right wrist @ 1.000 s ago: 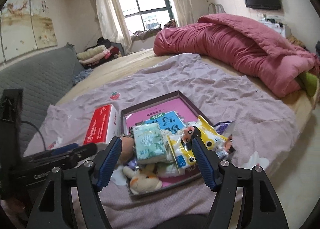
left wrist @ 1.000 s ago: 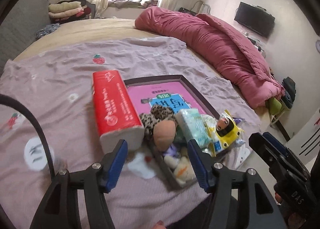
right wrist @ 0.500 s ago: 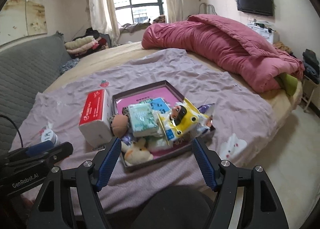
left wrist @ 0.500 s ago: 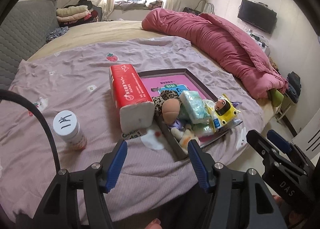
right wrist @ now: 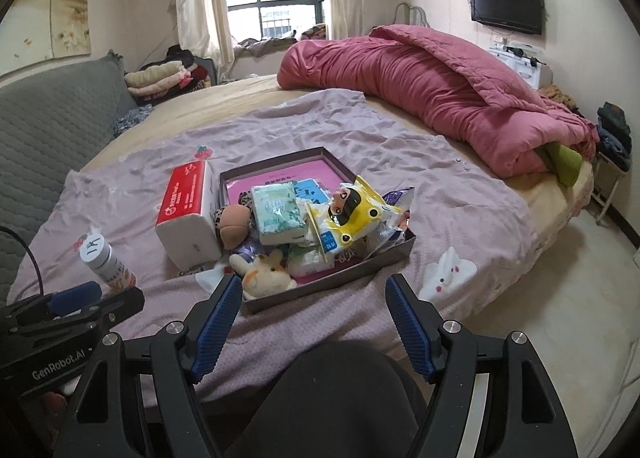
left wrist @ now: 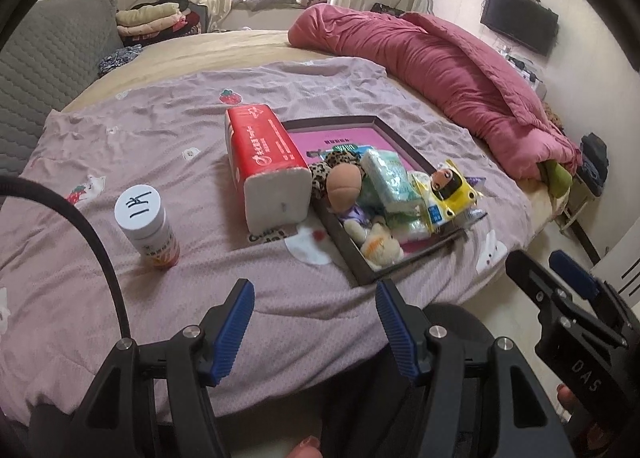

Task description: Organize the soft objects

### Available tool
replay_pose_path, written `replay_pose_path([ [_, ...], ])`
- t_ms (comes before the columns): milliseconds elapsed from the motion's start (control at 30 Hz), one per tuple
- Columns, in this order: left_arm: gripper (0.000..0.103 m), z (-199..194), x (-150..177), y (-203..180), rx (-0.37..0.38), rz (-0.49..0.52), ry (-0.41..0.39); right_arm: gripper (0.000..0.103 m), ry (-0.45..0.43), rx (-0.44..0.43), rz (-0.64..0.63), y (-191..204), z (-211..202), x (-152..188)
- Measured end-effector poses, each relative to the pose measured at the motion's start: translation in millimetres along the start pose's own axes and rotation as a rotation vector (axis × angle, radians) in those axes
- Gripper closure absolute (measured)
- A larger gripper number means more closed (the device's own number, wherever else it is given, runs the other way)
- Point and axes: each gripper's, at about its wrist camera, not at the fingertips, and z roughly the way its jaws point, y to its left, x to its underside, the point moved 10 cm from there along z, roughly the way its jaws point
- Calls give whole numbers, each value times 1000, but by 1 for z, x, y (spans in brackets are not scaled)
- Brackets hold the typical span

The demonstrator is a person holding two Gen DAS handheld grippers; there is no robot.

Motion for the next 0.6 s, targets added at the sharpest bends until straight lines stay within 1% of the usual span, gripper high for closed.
replay_pose_path([
  [133, 40, -5, 5, -4, -5, 11, 4, 28, 1, 6, 2, -2, -3, 1],
  [333, 40, -12, 2, -1, -10, 1, -16, 28, 13, 2, -3, -1, -5, 7],
  [600, 40, -14, 7, -2, -24, 20, 3, 28, 28, -2, -6, -2, -6, 11],
])
